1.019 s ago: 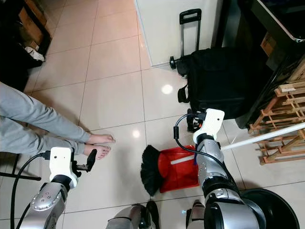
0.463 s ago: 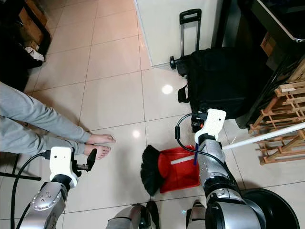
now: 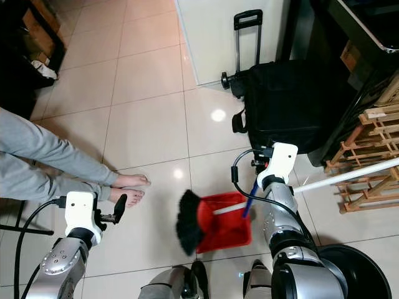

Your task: Sweep floor

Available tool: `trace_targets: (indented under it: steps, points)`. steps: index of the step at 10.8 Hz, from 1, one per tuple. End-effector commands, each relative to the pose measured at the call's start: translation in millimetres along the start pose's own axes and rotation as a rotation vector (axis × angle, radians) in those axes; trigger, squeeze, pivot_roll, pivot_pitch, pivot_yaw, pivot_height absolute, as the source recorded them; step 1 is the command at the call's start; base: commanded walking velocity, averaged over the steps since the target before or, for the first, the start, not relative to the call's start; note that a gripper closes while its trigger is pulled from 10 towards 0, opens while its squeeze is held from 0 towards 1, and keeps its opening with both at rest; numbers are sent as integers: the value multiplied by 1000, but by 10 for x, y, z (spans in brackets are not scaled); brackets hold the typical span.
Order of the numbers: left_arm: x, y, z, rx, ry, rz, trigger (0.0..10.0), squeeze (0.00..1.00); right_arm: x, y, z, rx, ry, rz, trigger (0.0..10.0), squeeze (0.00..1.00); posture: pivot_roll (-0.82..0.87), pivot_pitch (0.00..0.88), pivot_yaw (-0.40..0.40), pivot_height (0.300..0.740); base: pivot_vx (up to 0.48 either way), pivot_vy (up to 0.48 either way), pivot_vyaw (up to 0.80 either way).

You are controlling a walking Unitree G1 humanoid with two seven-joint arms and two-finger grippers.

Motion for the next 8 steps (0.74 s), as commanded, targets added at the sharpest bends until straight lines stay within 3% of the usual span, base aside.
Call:
trace_targets:
  steps: [1, 2, 3, 4, 5, 6, 7, 8]
  points:
    - [61, 34, -76, 35, -5, 20, 10000, 0, 33, 32, -59, 14, -11, 1, 0, 0, 4, 234, 212, 740, 0, 0, 0]
    - [56, 28, -75, 34, -3, 20, 10000, 0, 8, 37, -63, 15, -4, -4, 902, 0, 0, 233, 209, 740, 0, 0, 0]
    - [51, 22, -75, 33, -2, 20, 10000, 0, -20, 44, -68, 17, 4, -9, 4353, 0, -2, 232, 208, 740, 0, 0, 0]
    - [47, 19, -75, 32, -1, 20, 10000, 0, -34, 46, -68, 17, 8, -9, 4235, 0, -3, 232, 207, 740, 0, 0, 0]
    - [40, 21, -79, 32, 0, 20, 10000, 0, -48, 48, -69, 19, 15, -12, 5451, 0, -4, 232, 206, 740, 0, 0, 0]
    - [39, 23, -81, 32, -1, 20, 10000, 0, -42, 48, -71, 20, 17, -11, 5882, 0, -3, 232, 206, 740, 0, 0, 0]
    - [44, 20, -80, 31, -1, 21, 10000, 0, -32, 46, -72, 21, 18, -10, 5020, 0, -3, 232, 206, 740, 0, 0, 0]
    - [56, 17, -74, 30, 0, 26, 10000, 0, -19, 48, -78, 23, 21, -6, 8431, 0, -3, 235, 204, 740, 0, 0, 0]
Point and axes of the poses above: a point about 5 cm out from each wrist's last joint towards the gripper, its own y axis pointing back from the gripper into the wrist, its own z axis along the axis of the wrist's last joint, x = y × z, the point moved 1 cm from there along -y, pointing out of the wrist towards the gripper, and after that the axes turned 7 degrees about y, right-handed, at the moved point
